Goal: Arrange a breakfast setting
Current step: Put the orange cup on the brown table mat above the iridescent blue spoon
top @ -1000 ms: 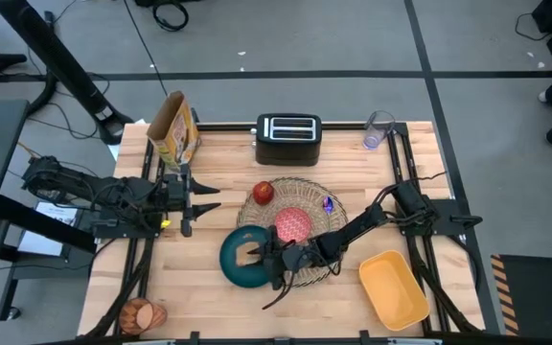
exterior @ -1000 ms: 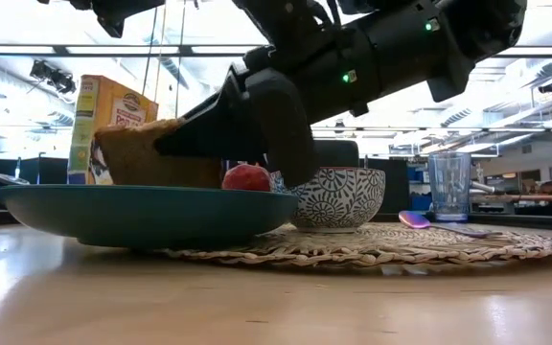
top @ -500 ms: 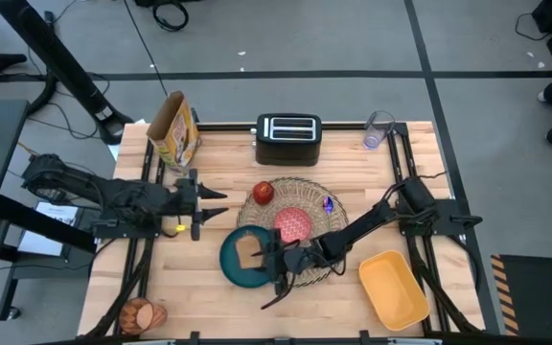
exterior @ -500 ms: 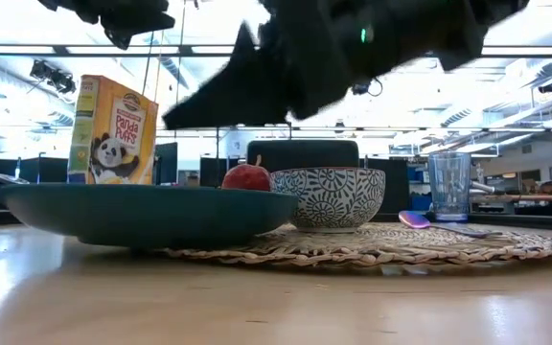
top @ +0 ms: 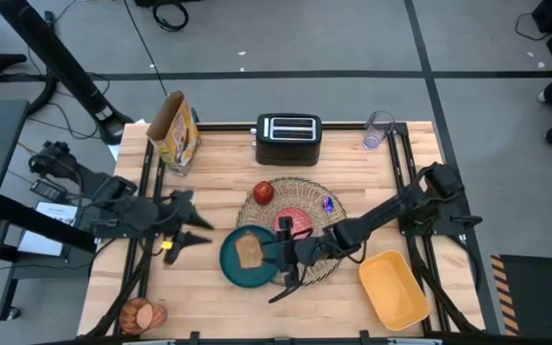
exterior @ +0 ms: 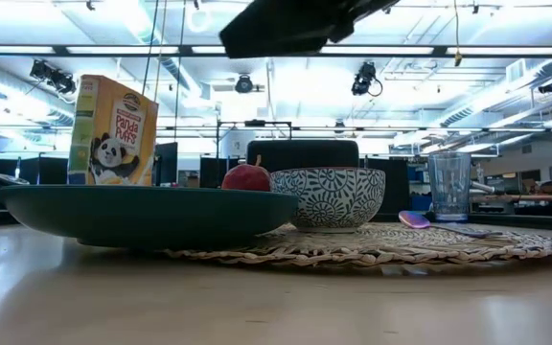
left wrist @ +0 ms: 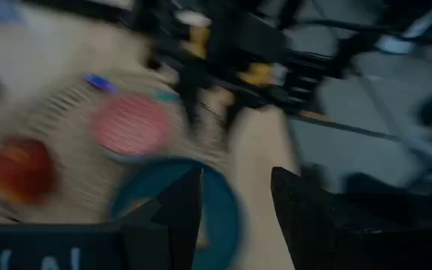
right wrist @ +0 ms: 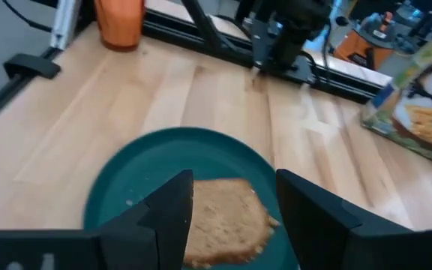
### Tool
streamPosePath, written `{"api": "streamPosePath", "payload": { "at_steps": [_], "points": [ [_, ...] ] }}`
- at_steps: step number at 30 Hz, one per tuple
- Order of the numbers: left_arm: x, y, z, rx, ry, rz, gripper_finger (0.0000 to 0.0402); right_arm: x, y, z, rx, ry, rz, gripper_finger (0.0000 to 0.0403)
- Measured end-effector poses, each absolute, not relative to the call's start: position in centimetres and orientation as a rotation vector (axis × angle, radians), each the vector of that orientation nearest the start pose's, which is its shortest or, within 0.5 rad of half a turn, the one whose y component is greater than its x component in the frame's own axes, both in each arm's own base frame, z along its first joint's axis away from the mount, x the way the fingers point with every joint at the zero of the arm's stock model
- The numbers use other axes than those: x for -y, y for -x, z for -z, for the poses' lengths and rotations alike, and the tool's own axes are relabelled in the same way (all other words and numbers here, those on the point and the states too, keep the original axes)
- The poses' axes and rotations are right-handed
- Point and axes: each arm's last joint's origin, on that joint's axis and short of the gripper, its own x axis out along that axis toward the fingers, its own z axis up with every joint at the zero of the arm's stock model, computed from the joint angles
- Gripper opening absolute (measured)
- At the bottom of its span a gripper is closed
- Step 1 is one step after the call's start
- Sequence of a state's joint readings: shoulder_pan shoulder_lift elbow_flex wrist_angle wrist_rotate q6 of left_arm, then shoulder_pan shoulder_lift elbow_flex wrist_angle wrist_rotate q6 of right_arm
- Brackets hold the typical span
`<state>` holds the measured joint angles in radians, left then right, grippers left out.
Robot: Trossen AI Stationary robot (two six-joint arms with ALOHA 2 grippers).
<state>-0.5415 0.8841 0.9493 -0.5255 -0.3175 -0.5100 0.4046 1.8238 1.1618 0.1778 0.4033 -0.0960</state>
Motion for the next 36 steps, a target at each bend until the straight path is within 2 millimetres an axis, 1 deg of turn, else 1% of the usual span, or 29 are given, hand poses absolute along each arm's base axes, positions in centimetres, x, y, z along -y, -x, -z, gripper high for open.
{"api": "streamPosePath", "payload": {
  "at_steps": [3, 6, 10, 14, 19, 21, 25, 30, 33, 36],
  "points": [
    [10.0, -15.6, -35.3, -0.508, 0.449, 0.196, 0.0169, -14.5, -36.8, -21.6, -0.466, 0.300, -0.001, 0.0198],
    [11.7, -15.4, -36.0, -0.578, 0.603, 0.261, 0.0169, -14.2, -36.4, -22.1, -0.482, 0.318, 0.011, 0.0198],
    [13.9, -14.9, -36.0, -0.690, 0.785, 0.291, 0.0169, -13.9, -36.0, -22.6, -0.501, 0.330, 0.022, 0.0198],
    [16.3, -14.5, -34.8, -0.810, 0.924, 0.249, 0.0169, -13.9, -35.8, -23.0, -0.491, 0.339, 0.014, 0.0201],
    [19.5, -14.9, -32.6, -0.940, 1.120, 0.092, 0.0166, -13.5, -36.2, -22.7, -0.500, 0.349, 0.010, 0.0204],
    [20.8, -15.0, -32.2, -0.994, 1.200, 0.047, 0.0161, -13.2, -36.4, -22.4, -0.510, 0.371, 0.011, 0.0204],
    [23.3, -15.0, -32.5, -1.108, 1.349, -0.016, 0.0149, -12.4, -36.8, -22.5, -0.503, 0.395, -0.006, 0.0204],
    [25.8, -14.2, -33.4, -1.241, 1.446, -0.085, 0.0142, -11.8, -37.1, -22.7, -0.483, 0.414, -0.021, 0.0205],
    [26.3, -13.1, -33.7, -1.335, 1.421, -0.198, 0.0142, -11.3, -37.3, -22.7, -0.479, 0.397, -0.044, 0.0204],
    [26.0, -11.9, -33.5, -1.390, 1.352, -0.319, 0.0142, -10.9, -37.5, -22.7, -0.479, 0.384, -0.068, 0.0204]
  ]
}}
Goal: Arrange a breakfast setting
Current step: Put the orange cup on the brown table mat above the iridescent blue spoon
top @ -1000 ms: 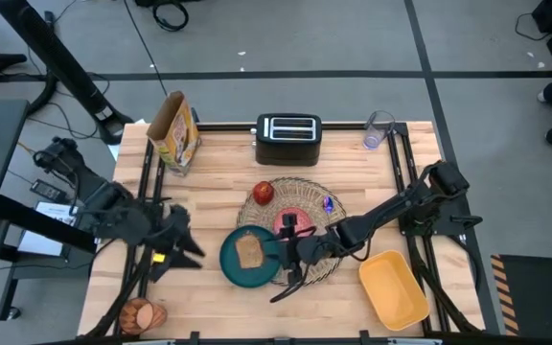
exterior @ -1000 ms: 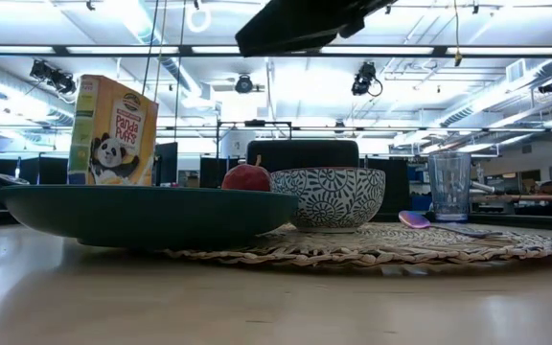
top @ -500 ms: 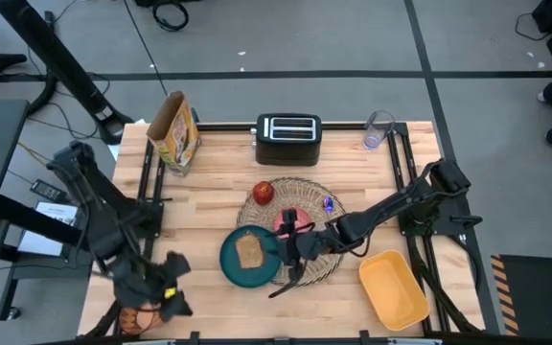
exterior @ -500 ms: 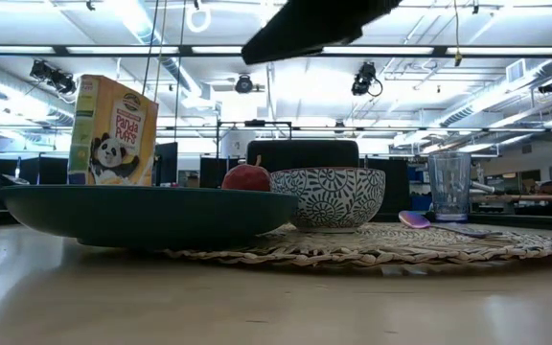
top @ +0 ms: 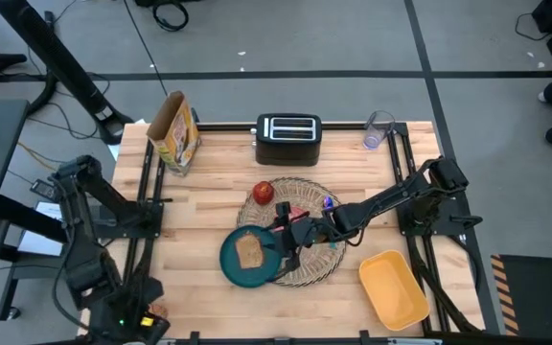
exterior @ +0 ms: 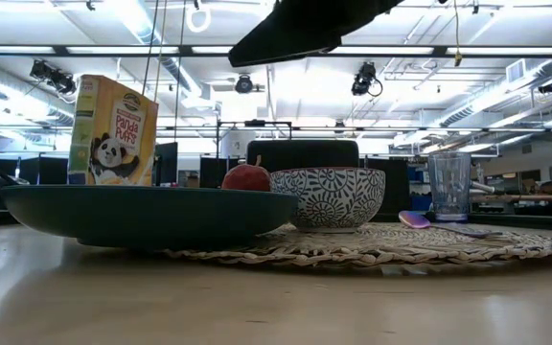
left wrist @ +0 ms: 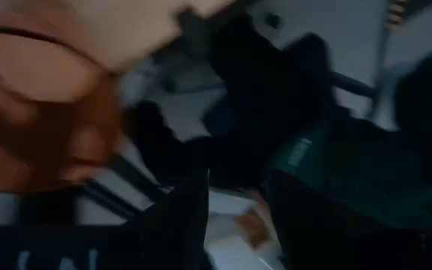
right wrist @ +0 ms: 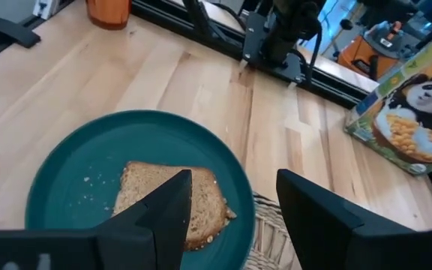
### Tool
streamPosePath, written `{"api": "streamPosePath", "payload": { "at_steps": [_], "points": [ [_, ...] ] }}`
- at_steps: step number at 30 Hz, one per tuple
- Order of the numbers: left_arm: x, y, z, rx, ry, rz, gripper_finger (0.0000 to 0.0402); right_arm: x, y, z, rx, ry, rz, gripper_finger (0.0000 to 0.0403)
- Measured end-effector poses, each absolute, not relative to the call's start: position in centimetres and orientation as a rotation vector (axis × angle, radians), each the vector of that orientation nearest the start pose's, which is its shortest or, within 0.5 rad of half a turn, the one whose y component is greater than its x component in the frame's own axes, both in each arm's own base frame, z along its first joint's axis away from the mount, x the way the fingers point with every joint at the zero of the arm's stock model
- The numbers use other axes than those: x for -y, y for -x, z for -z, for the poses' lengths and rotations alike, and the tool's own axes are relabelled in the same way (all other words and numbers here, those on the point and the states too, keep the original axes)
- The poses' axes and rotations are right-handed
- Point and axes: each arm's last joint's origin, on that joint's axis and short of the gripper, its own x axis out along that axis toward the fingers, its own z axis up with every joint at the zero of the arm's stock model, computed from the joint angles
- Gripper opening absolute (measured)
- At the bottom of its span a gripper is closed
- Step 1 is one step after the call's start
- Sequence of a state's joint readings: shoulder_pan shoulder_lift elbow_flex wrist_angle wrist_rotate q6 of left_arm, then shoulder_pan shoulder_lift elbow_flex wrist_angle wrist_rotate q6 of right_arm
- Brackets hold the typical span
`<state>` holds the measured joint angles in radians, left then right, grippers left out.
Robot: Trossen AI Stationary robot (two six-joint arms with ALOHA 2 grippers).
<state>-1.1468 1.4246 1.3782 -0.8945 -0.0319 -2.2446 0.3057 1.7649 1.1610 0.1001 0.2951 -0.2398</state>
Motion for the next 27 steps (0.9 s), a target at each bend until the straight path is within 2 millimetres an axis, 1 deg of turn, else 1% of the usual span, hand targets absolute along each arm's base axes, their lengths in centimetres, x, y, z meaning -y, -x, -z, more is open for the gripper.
{"api": "streamPosePath", "payload": {
  "at_steps": [2, 7, 11, 15, 20, 23, 27],
  "points": [
    [25.7, -11.4, -33.2, -1.396, 1.303, -0.373, 0.0142, -10.8, -37.5, -22.7, -0.477, 0.376, -0.084, 0.0205],
    [24.6, -11.2, -32.4, -1.387, 1.199, -0.501, 0.0142, -10.8, -37.6, -22.7, -0.477, 0.370, -0.092, 0.0204],
    [24.5, -11.4, -32.1, -1.385, 1.187, -0.503, 0.0150, -10.8, -37.6, -22.7, -0.477, 0.370, -0.092, 0.0204],
    [24.5, -11.4, -32.0, -1.380, 1.193, -0.526, 0.0176, -10.8, -37.6, -22.7, -0.477, 0.369, -0.094, 0.0204],
    [25.3, -11.8, -30.9, -1.378, 1.167, -0.571, 0.0204, -10.8, -37.5, -22.7, -0.480, 0.352, -0.091, 0.0204],
    [26.0, -12.0, -30.1, -1.393, 1.146, -0.597, 0.0205, -10.8, -37.5, -22.6, -0.483, 0.348, -0.090, 0.0204],
    [26.7, -12.1, -29.1, -1.488, 1.120, -0.634, 0.0196, -10.8, -37.5, -22.6, -0.484, 0.346, -0.090, 0.0204]
  ]
}}
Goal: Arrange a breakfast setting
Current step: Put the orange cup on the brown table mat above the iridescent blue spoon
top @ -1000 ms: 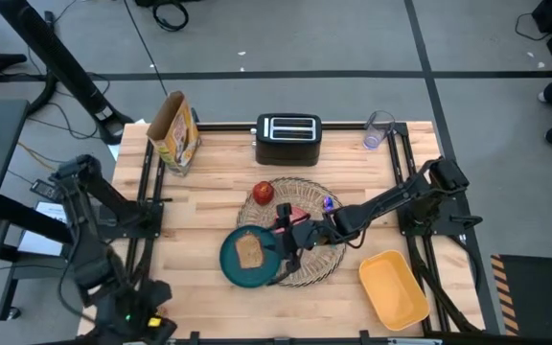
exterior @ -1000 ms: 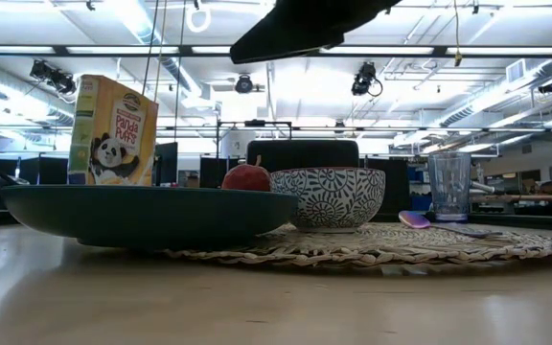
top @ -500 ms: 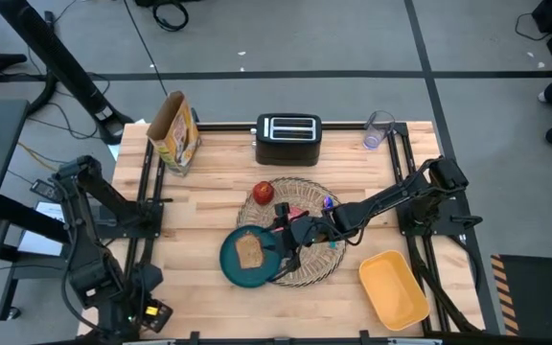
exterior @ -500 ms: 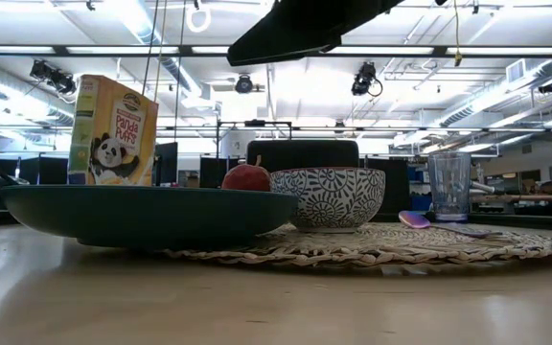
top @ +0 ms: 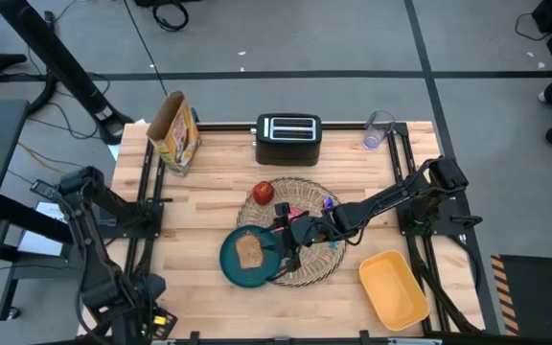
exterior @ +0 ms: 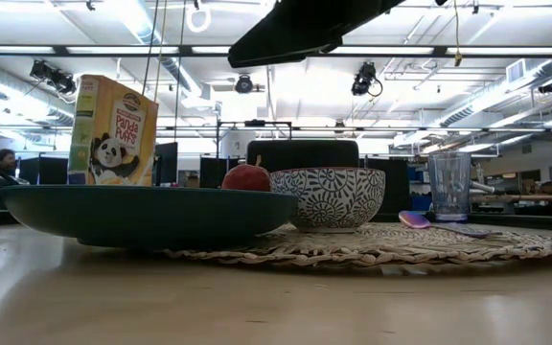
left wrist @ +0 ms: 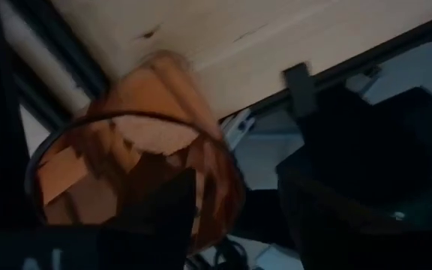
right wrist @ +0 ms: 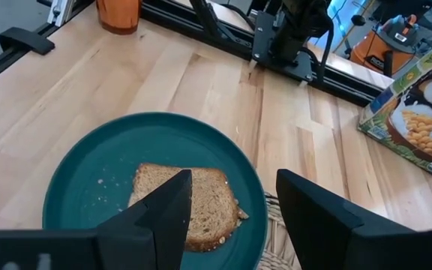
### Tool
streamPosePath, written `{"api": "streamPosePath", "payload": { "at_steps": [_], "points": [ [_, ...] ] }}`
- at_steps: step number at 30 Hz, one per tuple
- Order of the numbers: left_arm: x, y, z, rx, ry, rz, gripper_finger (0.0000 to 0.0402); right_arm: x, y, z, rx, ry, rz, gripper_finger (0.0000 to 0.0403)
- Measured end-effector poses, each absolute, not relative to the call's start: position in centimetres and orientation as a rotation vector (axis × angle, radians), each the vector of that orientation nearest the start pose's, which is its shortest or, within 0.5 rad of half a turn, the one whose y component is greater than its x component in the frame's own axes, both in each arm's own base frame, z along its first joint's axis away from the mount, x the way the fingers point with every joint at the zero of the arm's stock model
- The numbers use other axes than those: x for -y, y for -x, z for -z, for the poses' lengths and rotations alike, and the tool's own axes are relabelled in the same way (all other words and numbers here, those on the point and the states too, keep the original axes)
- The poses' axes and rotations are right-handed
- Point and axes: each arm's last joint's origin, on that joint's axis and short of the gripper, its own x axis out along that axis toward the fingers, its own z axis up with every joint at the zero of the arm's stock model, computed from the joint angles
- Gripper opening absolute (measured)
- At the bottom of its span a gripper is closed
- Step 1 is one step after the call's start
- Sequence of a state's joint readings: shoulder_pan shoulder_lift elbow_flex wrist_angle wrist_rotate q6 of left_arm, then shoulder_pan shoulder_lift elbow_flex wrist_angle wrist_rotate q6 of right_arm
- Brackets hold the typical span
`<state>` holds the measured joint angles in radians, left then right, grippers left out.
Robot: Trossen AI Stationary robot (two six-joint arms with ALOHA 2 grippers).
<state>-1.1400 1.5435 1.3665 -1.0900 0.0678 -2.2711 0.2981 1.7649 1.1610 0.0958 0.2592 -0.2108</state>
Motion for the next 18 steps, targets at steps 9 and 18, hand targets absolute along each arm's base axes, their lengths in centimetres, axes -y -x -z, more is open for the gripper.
{"api": "streamPosePath", "payload": {
  "at_steps": [9, 18],
  "points": [
    [27.8, -12.5, -27.4, -1.501, 1.073, -0.683, 0.0189, -10.9, -37.4, -22.5, -0.499, 0.325, -0.090, 0.0203],
    [28.2, -12.8, -26.7, -1.542, 0.983, -0.619, 0.0143, -10.9, -37.4, -22.5, -0.500, 0.335, -0.082, 0.0203]
  ]
}}
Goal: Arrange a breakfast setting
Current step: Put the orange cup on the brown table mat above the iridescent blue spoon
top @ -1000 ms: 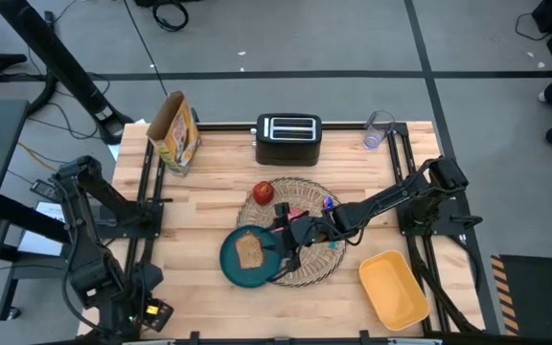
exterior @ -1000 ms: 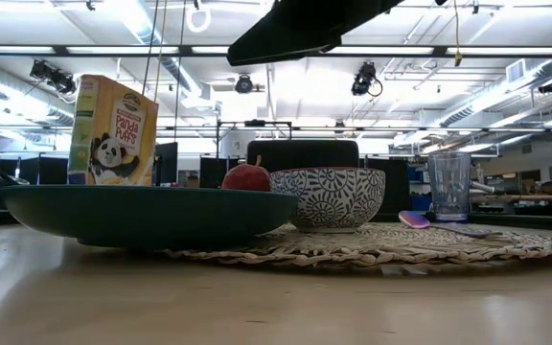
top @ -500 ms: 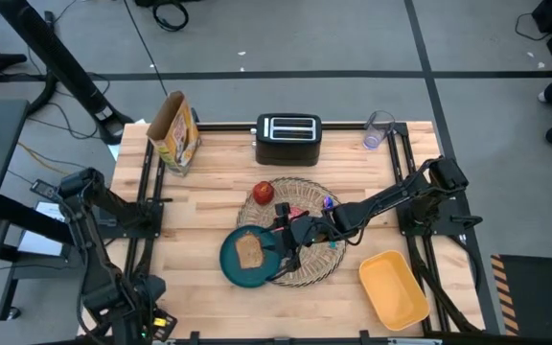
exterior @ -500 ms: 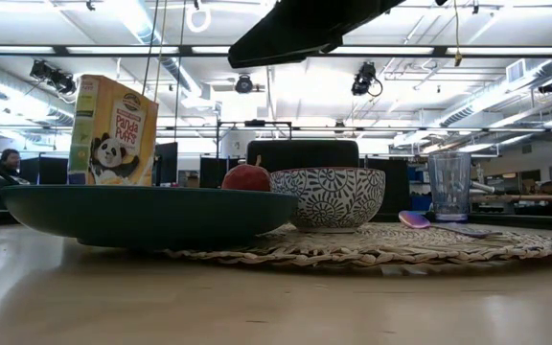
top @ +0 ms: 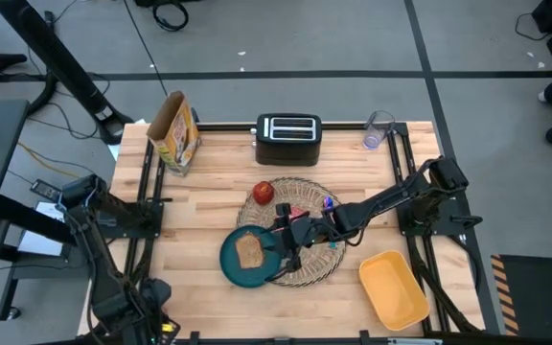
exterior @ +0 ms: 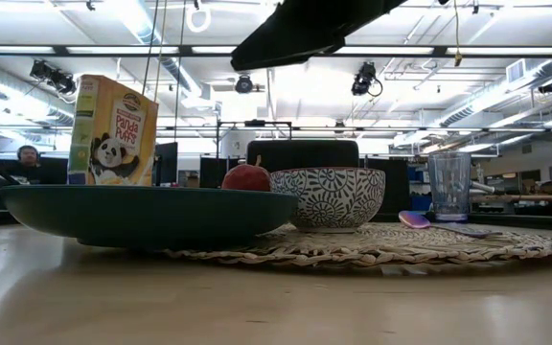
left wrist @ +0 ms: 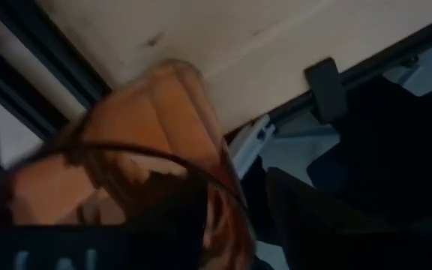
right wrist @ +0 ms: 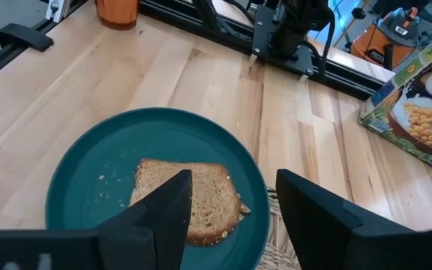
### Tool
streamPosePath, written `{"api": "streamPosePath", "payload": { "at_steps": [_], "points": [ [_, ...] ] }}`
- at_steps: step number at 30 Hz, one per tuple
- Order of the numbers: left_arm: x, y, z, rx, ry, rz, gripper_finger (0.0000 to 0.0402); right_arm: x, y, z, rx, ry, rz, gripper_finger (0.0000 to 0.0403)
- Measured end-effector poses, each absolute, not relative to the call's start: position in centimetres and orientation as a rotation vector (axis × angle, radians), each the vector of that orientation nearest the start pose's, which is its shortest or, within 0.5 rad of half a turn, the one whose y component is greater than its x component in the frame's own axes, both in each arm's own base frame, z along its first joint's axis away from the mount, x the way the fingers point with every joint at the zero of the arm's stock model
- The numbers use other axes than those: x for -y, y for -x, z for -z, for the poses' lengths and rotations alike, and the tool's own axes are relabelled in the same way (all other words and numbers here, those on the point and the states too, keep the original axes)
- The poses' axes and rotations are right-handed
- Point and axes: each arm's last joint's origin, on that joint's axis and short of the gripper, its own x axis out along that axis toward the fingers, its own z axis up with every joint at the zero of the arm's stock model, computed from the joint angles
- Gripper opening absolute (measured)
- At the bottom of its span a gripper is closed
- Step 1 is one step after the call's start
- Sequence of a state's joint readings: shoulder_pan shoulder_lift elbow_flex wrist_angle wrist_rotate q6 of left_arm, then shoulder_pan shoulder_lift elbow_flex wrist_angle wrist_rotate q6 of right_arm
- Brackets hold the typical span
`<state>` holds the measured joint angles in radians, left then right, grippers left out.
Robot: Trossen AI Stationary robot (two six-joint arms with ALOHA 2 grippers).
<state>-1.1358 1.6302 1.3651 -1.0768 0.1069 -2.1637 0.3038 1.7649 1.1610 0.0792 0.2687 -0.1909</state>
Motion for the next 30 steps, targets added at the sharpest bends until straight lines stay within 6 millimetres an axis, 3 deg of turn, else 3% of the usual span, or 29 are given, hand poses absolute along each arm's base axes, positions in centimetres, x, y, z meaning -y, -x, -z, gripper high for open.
{"api": "streamPosePath", "payload": {
  "at_steps": [9, 15, 23, 28, 30],
  "points": [
    [27.8, -12.6, -26.7, -1.568, 0.805, -0.493, 0.0020, -12.5, -36.7, -22.7, -0.498, 0.411, -0.086, 0.0203],
    [27.3, -12.5, -27.4, -1.565, 0.664, -0.456, 0.0023, -13.1, -35.9, -23.9, -0.471, 0.392, -0.103, 0.0203],
    [25.3, -13.7, -29.8, -1.579, 0.472, -0.427, 0.0016, -13.3, -36.2, -23.8, -0.447, 0.388, -0.168, 0.0203],
    [23.8, -15.0, -31.0, -1.530, 0.321, -0.378, 0.0017, -13.2, -37.5, -24.3, -0.300, 0.275, -0.183, 0.0202],
    [23.3, -15.8, -31.2, -1.495, 0.260, -0.350, 0.0017, -13.3, -38.3, -23.3, -0.273, 0.258, -0.187, 0.0204]
  ]
}}
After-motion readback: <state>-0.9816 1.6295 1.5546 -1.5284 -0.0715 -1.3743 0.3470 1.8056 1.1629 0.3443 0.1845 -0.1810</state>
